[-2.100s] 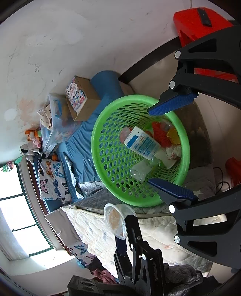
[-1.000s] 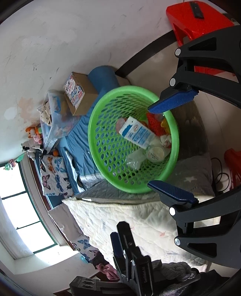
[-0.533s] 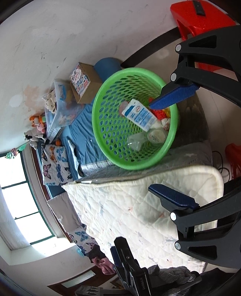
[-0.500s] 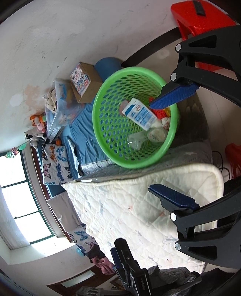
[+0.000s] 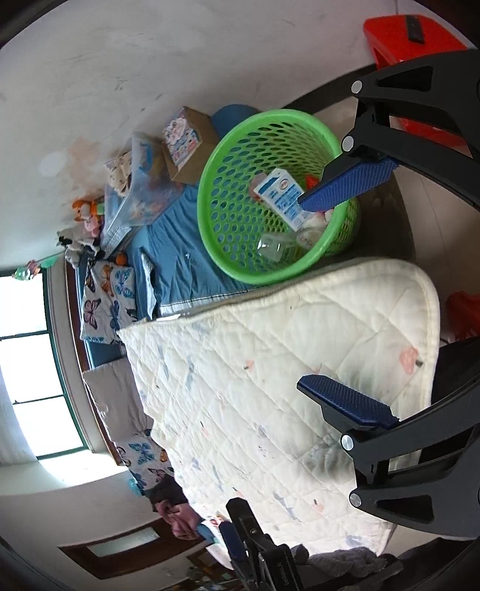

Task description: Collect trash

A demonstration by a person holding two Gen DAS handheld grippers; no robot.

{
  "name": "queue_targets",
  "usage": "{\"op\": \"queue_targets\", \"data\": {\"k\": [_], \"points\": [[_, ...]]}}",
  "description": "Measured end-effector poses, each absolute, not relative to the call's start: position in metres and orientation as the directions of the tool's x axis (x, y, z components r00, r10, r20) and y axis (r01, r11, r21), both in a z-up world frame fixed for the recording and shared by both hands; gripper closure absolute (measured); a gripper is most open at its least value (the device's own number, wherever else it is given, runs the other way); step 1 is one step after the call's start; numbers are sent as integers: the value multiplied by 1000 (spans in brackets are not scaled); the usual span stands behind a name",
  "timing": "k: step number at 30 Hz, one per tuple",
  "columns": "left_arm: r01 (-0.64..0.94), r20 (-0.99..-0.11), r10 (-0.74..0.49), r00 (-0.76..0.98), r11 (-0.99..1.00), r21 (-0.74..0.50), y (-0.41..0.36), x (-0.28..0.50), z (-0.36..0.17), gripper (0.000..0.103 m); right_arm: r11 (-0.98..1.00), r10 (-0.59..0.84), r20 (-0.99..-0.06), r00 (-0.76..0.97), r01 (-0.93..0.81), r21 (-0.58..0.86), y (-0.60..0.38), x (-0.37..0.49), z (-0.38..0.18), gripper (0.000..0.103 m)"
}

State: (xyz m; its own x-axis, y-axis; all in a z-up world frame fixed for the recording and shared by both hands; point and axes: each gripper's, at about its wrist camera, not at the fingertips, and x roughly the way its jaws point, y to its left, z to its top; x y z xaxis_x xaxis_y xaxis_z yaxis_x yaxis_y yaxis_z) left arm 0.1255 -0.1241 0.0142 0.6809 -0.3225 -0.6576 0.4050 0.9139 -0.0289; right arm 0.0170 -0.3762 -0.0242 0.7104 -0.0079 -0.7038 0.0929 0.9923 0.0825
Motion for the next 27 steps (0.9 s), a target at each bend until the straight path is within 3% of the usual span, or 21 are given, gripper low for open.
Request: {"op": "queue_targets", "data": {"k": [9,27], "points": [[312,-638,-277,719,948,-60,-72,109,12,7,997,11,-685,728,45,63,-340,14,-22,5],[191,-601,-195,775,979,-71,-23,85,11,7,998,25,-658,753,20,61,-312,9,-26,4]]}}
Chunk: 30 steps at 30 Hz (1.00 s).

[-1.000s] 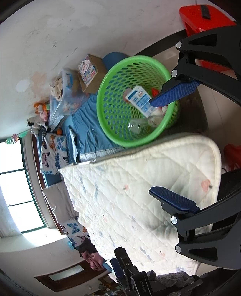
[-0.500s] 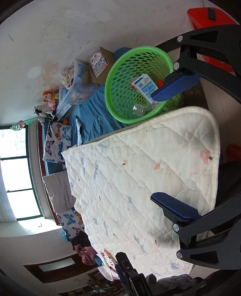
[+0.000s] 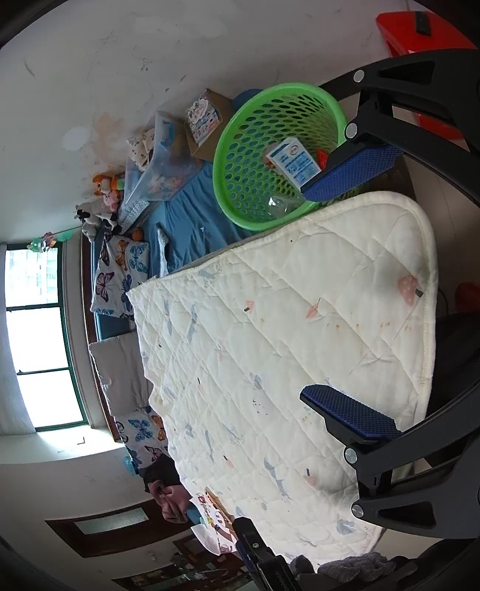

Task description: Collect trash

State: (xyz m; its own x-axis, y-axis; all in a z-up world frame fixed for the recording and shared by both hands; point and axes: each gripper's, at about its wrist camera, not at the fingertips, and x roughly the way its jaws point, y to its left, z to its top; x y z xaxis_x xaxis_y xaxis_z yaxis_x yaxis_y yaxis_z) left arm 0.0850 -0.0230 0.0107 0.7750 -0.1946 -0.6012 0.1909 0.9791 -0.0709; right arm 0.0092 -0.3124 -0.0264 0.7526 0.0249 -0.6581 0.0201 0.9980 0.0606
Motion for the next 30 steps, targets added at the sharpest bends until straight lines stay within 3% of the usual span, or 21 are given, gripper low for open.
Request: {"op": "queue_targets", "data": {"k": [30], "points": [[190,-582,-171,795,981,-28,-22,66,10,7,998,42,-643,765,3,70,-306,9,-25,4]]}}
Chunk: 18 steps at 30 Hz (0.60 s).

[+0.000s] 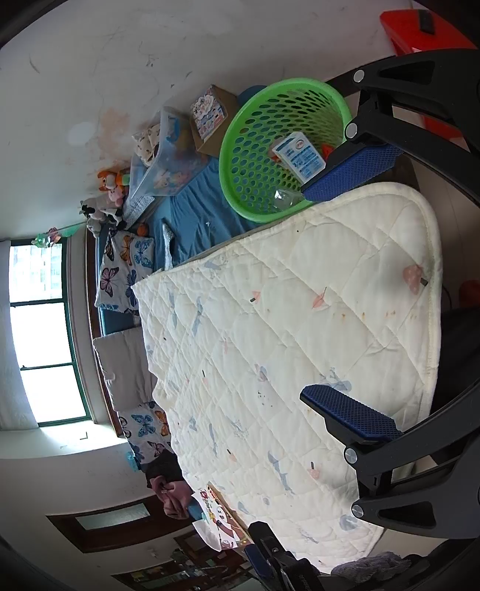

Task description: Collect trash

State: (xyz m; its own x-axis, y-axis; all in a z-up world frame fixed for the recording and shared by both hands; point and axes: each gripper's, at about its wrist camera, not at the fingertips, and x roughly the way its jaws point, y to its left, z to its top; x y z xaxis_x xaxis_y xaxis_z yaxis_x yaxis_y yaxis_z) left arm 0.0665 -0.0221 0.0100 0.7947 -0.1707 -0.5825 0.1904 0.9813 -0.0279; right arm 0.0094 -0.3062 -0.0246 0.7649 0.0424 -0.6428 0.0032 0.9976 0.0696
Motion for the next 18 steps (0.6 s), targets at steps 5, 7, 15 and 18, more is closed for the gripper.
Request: {"op": "queue_targets", "data": {"k": [5,7,15,18], "points": [[206,-589,-177,789,978,-18,-26,65,5,7,998,39,-644,764,6,68,-307,10,-26,4],[208,-590,-177,788,978,-15,-27,65,5,7,998,39,-643,765,8,70,-308,10,-26,4],[218,-579,-173,797,976,8,-34,60,6,7,997,40,-640,767,8,72,-309,10,-26,4],[216,-573,-165,802,976,20,-35,58,7,7,998,40,-642,766,6,70,-308,10,-25,4]]}}
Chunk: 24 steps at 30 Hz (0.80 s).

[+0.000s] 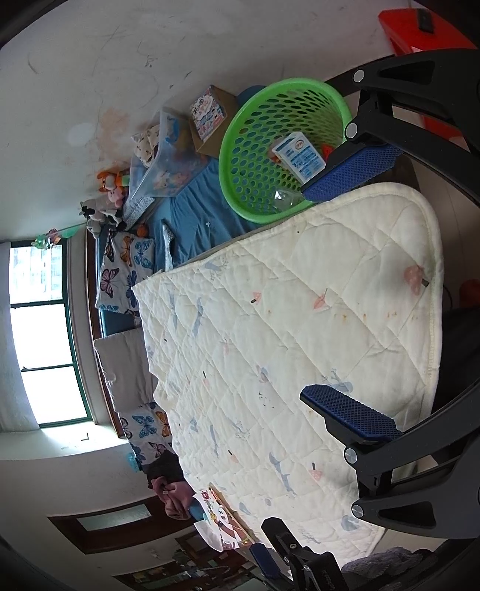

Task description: Collect trash

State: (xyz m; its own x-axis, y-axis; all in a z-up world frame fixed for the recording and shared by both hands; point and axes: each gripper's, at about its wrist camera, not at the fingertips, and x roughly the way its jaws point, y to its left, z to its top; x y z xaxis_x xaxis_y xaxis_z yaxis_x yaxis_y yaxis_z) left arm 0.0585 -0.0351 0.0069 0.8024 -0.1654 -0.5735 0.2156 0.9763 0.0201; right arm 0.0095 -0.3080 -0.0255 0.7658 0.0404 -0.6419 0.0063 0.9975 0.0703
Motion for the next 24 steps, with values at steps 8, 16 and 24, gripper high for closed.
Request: {"op": "queue_targets", "data": {"k": [8,16,24], "points": [[215,-564,-164,810,976,25,-36,55,9,7,997,44,-641,766,4,72,-306,9,-25,4],[211,-567,-161,808,977,24,-37,55,9,7,997,48,-643,764,-2,72,-304,11,-26,4],[212,-568,-160,807,977,26,-38,55,9,7,997,49,-644,763,-3,73,-304,11,-26,4]]}}
